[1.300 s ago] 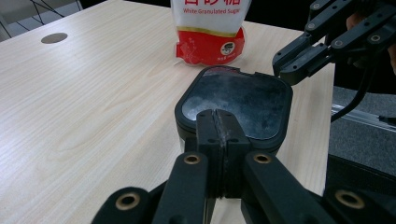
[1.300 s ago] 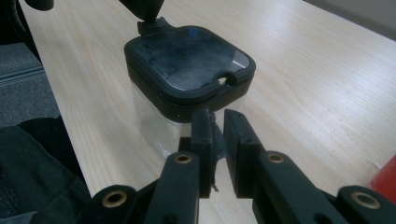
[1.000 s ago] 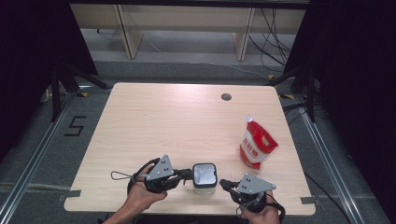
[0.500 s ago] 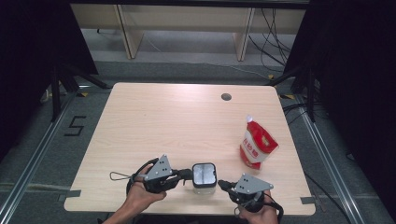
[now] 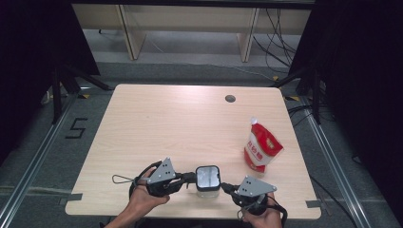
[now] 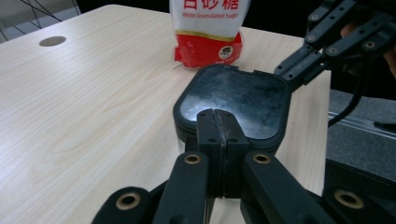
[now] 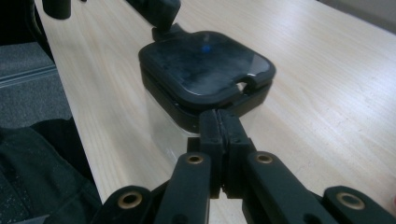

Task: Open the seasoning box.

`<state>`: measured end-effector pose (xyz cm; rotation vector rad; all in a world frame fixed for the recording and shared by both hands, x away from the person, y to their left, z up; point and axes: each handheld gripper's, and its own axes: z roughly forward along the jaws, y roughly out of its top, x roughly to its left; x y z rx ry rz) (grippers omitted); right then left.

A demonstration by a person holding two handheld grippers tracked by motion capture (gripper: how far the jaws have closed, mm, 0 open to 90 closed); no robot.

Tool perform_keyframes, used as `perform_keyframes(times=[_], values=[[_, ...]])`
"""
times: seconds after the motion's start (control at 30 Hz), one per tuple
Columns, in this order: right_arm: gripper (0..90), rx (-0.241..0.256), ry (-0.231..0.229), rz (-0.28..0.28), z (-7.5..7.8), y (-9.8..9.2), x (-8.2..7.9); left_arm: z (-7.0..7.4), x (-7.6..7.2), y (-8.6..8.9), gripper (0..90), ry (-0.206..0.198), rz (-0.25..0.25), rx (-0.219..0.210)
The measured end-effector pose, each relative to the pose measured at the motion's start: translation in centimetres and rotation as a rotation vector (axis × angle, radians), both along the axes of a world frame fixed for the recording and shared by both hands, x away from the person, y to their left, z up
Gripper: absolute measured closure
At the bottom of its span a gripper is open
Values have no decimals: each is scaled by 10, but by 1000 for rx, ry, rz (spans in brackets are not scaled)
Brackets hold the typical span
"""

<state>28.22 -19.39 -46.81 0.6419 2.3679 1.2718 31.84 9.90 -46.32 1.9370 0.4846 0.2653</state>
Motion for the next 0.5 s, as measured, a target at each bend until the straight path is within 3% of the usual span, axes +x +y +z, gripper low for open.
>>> perform_keyframes(times=[0.1,0.17,0.3,0.5], values=[[899,15,-11,-5,5,0,0,1,1,1,890,-14,-10,25],[899,18,-12,-5,8,1,0,1,0,0,889,-3,-9,11],[899,-19,-14,-16,8,2,1,1,0,0,888,-3,-7,11],[900,-32,20,-26,3,2,0,2,-2,0,871,-6,9,20]])
